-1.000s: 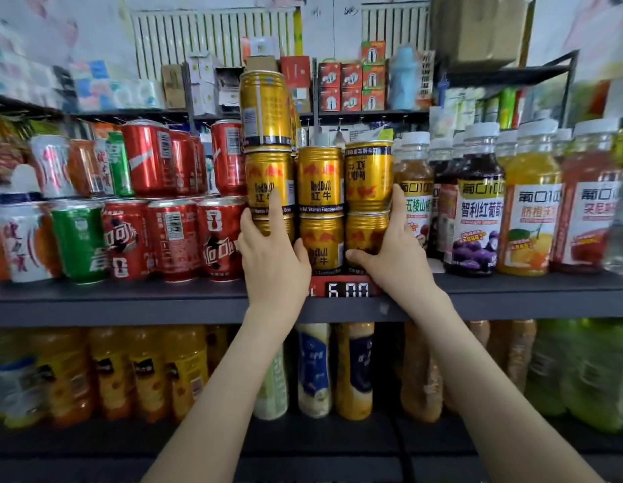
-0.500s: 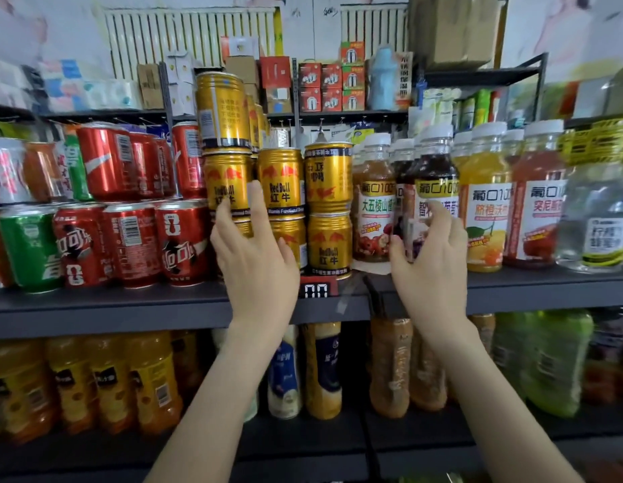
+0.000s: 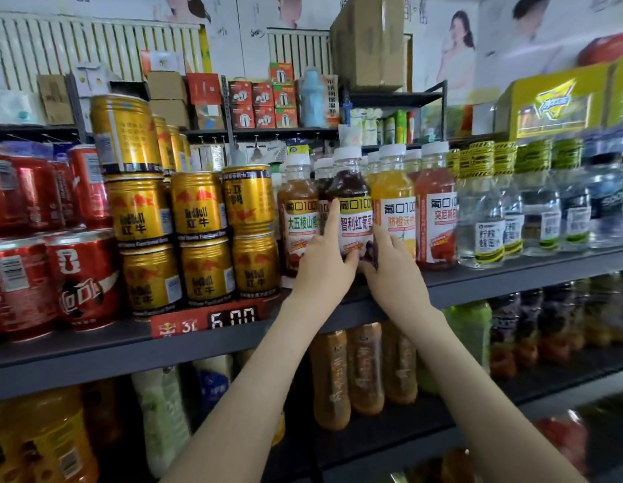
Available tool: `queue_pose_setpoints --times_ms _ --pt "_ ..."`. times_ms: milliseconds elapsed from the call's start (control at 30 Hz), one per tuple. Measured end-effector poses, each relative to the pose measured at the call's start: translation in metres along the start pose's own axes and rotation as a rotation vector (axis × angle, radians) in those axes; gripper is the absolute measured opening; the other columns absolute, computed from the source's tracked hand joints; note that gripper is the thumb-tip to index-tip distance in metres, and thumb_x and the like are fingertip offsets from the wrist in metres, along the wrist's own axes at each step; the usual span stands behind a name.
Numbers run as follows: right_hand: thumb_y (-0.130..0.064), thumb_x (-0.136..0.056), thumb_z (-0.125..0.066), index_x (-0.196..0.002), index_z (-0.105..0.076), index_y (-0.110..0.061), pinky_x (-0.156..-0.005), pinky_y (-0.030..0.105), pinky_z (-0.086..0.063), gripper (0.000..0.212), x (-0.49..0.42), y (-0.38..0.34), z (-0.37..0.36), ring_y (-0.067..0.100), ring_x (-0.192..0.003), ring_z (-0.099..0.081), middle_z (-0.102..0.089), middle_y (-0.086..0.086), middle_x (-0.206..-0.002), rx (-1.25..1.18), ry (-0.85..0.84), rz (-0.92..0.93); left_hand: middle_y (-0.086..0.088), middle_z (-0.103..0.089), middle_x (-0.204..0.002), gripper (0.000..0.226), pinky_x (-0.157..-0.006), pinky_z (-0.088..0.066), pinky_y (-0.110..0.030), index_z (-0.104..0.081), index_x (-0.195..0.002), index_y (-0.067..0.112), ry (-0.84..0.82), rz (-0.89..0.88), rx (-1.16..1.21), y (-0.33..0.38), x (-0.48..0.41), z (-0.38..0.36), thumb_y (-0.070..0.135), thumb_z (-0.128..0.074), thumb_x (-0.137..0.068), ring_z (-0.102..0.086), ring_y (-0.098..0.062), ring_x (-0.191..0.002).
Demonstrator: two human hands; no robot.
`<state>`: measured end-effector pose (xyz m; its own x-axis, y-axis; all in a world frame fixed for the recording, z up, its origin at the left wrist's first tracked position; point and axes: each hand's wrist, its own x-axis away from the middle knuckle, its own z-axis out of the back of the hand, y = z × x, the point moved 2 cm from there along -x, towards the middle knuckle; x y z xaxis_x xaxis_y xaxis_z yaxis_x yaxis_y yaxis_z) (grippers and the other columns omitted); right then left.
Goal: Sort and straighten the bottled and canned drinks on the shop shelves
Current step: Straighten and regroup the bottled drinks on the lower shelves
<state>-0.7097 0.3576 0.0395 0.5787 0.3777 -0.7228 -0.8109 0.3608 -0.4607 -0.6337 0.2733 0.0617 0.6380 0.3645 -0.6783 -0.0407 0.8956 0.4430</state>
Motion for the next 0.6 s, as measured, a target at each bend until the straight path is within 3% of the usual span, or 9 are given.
queue_pose_setpoints --times_ms 67,133,233,400,467,533,600 --pt "-0.020 -0.093 -0.057 -0.144 -0.032 -0.015 -0.084 0.034 -0.044 0.057 0.001 0.012 0.010 0.026 -0.119 -0.046 -0.047 0.008 -0.130 0.015 0.086 0.002 -0.010 -0.054 -0.127 0.093 -0.087 -0.044 -0.029 0.016 -0.147 0.036 -0.020 0.012 -0.029 -0.001 -0.006 -0.012 0.028 -0.058 -0.093 -0.058 -0.025 -0.105" --pt "-0.023 -0.089 -0.063 -0.145 -0.027 -0.013 -0.085 0.035 -0.044 0.067 -0.001 0.025 0.018 0.029 -0.122 -0.041 -0.044 0.011 -0.131 0.038 0.147 -0.032 -0.013 -0.054 -0.126 0.105 -0.094 -0.045 -0.040 0.028 -0.140 0.045 -0.023 0.035 -0.054 -0.002 -0.011 -0.020 0.026 -0.062 -0.090 -0.056 -0.029 -0.106" --pt "-0.030 -0.085 -0.069 -0.152 -0.006 -0.014 -0.091 0.041 -0.043 0.093 -0.011 0.040 0.021 0.032 -0.126 -0.037 -0.037 0.013 -0.137 0.052 0.042 -0.077 -0.015 -0.053 -0.127 0.114 -0.094 -0.045 -0.044 0.036 -0.129 0.053 0.009 0.076 -0.080 -0.001 -0.014 -0.028 0.023 -0.065 -0.088 -0.057 -0.032 -0.106" --pt "-0.034 -0.084 -0.070 -0.151 0.008 -0.012 -0.085 0.039 -0.048 0.105 -0.026 0.047 0.023 0.033 -0.125 -0.045 -0.036 0.016 -0.140 0.084 -0.053 -0.021 -0.015 -0.051 -0.128 0.112 -0.092 -0.045 -0.040 0.034 -0.135 0.046 0.081 0.150 -0.162 0.004 -0.016 -0.038 0.024 -0.065 -0.088 -0.056 -0.029 -0.107" --pt "-0.039 -0.083 -0.069 -0.151 0.008 -0.011 -0.084 0.039 -0.049 0.107 -0.027 0.054 0.025 0.032 -0.124 -0.046 -0.037 0.015 -0.140 0.087 -0.092 0.014 -0.016 -0.048 -0.133 0.113 -0.094 -0.044 -0.040 0.036 -0.133 0.047 0.108 0.168 -0.175 0.005 -0.017 -0.040 0.023 -0.065 -0.088 -0.055 -0.030 -0.110" --pt "-0.040 -0.085 -0.067 -0.152 0.000 -0.011 -0.088 0.039 -0.046 0.099 -0.027 0.063 0.030 0.031 -0.126 -0.042 -0.035 0.014 -0.142 0.063 -0.106 0.066 -0.019 -0.033 -0.145 0.113 -0.100 -0.041 -0.041 0.034 -0.133 0.049 0.136 0.176 -0.188 0.014 -0.014 -0.043 0.022 -0.065 -0.087 -0.046 -0.033 -0.123" --pt "-0.032 -0.087 -0.066 -0.148 -0.019 -0.006 -0.092 0.040 -0.044 0.081 -0.025 0.075 0.040 0.032 -0.120 -0.043 -0.041 0.017 -0.136 0.070 0.033 0.182 -0.018 -0.005 -0.155 0.110 -0.112 -0.025 -0.046 0.032 -0.133 0.051 0.177 0.168 -0.281 0.028 -0.010 -0.048 0.029 -0.066 -0.087 -0.019 -0.038 -0.141"
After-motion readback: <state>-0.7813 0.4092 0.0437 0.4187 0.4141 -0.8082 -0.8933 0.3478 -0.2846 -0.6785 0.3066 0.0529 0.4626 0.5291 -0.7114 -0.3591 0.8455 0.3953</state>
